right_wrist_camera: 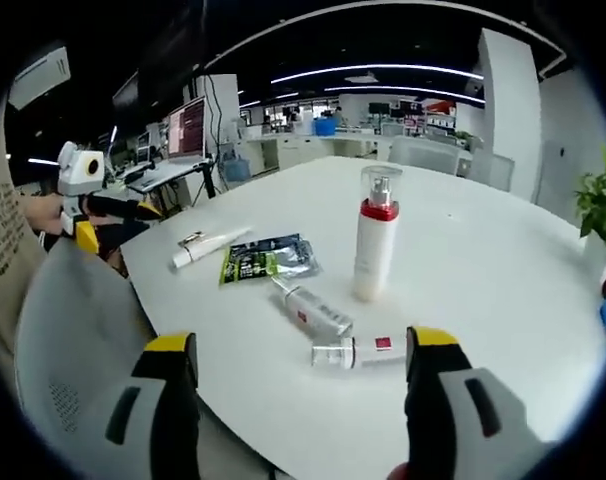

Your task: Arrange the skincare products in the storage area until every visible bottle or jar stands upright without overlapping.

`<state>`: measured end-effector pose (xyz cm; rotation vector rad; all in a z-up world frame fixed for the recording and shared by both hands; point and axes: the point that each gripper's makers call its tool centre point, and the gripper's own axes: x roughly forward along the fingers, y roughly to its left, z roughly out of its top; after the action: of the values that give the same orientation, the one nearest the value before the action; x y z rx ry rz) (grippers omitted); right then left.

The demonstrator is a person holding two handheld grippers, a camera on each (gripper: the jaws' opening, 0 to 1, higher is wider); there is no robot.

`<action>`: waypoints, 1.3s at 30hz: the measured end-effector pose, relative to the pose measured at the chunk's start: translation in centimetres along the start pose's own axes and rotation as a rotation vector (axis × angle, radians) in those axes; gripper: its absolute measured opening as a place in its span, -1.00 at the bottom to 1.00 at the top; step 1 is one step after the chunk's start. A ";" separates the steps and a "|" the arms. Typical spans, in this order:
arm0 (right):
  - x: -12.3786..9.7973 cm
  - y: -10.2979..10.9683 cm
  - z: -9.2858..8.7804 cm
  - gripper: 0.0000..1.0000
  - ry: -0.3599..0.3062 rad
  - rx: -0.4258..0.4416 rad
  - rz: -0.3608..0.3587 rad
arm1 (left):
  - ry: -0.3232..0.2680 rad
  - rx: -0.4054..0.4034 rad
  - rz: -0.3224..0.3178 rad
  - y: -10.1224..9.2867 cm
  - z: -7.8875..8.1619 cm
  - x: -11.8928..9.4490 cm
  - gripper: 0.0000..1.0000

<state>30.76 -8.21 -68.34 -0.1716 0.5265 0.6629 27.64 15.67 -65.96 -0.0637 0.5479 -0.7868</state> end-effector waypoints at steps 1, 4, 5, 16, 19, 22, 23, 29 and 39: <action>0.0 -0.2 -0.1 0.72 0.009 -0.011 0.000 | 0.001 0.001 0.001 0.0 0.0 0.0 0.88; 0.2 -1.0 -0.6 0.71 0.045 -0.051 0.006 | -0.001 -0.003 0.001 0.0 0.0 -0.1 0.88; 0.3 -1.2 -0.6 0.69 0.055 -0.069 0.013 | -0.001 -0.004 0.004 0.0 0.0 -0.1 0.88; 2.6 -2.2 -1.5 0.56 0.182 -0.251 0.123 | -0.007 -0.013 0.030 0.5 0.1 -0.2 0.88; 3.3 -2.6 -2.2 0.51 0.235 -0.310 0.161 | -0.012 -0.019 0.037 0.7 0.1 -0.3 0.88; 4.2 -3.3 -2.7 0.50 0.284 -0.369 0.190 | -0.013 -0.020 0.048 1.0 0.1 -0.4 0.87; 4.5 -3.3 -2.9 0.49 0.299 -0.381 0.212 | -0.012 -0.019 0.051 1.0 0.0 -0.4 0.87; 5.7 -4.1 -4.2 0.37 0.400 -0.506 0.278 | -0.009 -0.025 0.063 1.4 -0.1 -0.4 0.86; 6.6 -4.6 -6.5 0.24 0.519 -0.641 0.360 | -0.004 -0.035 0.076 1.7 -0.3 -0.4 0.83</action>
<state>35.36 -10.23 -77.37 -0.8838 0.8391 1.1385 28.41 17.16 -66.45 -0.0760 0.5572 -0.7034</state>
